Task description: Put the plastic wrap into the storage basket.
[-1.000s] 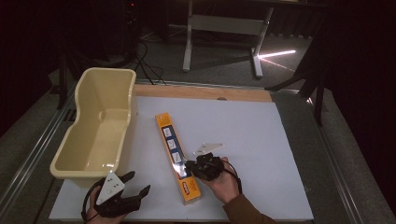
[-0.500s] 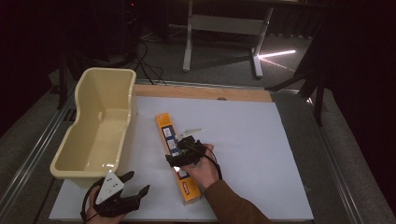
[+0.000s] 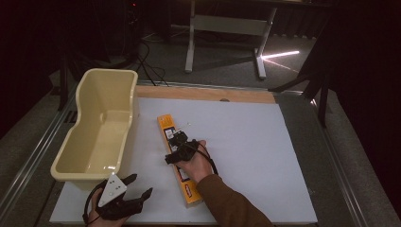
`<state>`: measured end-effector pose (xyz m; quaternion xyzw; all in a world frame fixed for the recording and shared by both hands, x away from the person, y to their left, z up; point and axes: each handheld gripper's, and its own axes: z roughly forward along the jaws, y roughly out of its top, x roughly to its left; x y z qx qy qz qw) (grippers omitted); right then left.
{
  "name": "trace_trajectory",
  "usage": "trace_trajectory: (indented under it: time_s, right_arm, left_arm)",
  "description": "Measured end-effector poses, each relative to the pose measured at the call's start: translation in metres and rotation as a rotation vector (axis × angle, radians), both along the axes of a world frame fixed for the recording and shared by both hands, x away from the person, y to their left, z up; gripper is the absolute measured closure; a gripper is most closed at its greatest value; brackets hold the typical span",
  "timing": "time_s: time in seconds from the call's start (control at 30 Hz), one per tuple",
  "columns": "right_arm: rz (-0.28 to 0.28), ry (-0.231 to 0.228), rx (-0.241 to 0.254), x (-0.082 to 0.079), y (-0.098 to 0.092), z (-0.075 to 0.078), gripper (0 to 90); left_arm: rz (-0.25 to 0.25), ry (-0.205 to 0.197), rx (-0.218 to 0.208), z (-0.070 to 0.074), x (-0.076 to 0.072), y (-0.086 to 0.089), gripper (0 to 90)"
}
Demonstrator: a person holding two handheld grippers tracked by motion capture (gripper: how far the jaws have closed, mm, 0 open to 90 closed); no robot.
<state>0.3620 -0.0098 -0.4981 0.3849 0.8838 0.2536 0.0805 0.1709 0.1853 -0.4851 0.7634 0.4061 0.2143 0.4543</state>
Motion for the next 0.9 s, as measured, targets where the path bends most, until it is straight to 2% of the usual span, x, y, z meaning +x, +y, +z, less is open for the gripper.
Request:
trace_trajectory:
  time_s: [0.1,0.17,0.2,0.27,0.3,0.47,0.57,0.67,0.73,0.83,0.87,0.9]
  right_arm:
    - [-0.026,0.036,0.004,0.002,-0.003,0.003,28.7]
    - [-0.042,0.067,0.030,0.004,-0.011,0.006,31.6]
    - [-0.062,0.099,0.062,0.007,-0.019,0.008,33.1]
    - [-0.080,0.148,0.091,0.012,-0.034,0.010,34.4]
    - [-0.078,0.148,0.087,0.013,-0.039,0.011,34.7]
    - [-0.061,0.105,0.000,0.006,-0.062,0.013,36.7]
    - [-0.056,0.112,-0.018,0.005,-0.077,0.014,37.4]
    - [-0.035,0.122,-0.041,0.010,-0.102,0.015,38.0]
    - [-0.040,0.124,-0.057,0.013,-0.115,0.016,38.1]
    - [-0.020,0.071,-0.154,0.016,-0.131,0.017,38.3]
    - [0.013,0.049,-0.201,0.015,-0.136,0.016,38.2]
    - [0.027,0.046,-0.212,0.015,-0.139,0.017,38.2]
  left_arm:
    - [-0.002,0.003,0.002,-0.001,0.000,0.000,29.6]
    - [-0.002,0.006,0.005,-0.001,0.000,0.001,29.5]
    - [-0.001,0.007,0.002,-0.001,0.000,0.001,29.5]
    - [0.000,0.005,0.000,-0.001,0.000,0.001,29.5]
    - [0.001,0.004,-0.001,-0.001,0.000,0.001,29.5]
    - [0.003,0.006,0.002,-0.001,0.000,0.000,29.5]
    - [0.000,0.008,0.005,-0.001,0.000,-0.001,29.5]
    - [-0.001,0.007,0.003,-0.001,0.000,-0.001,29.5]
    - [0.001,0.008,0.002,-0.001,0.000,0.000,29.6]
    - [0.001,0.008,0.001,-0.002,0.000,0.000,29.5]
    - [0.001,0.008,0.001,-0.002,0.001,-0.001,29.5]
    - [0.001,0.010,0.002,-0.002,0.001,-0.001,29.5]
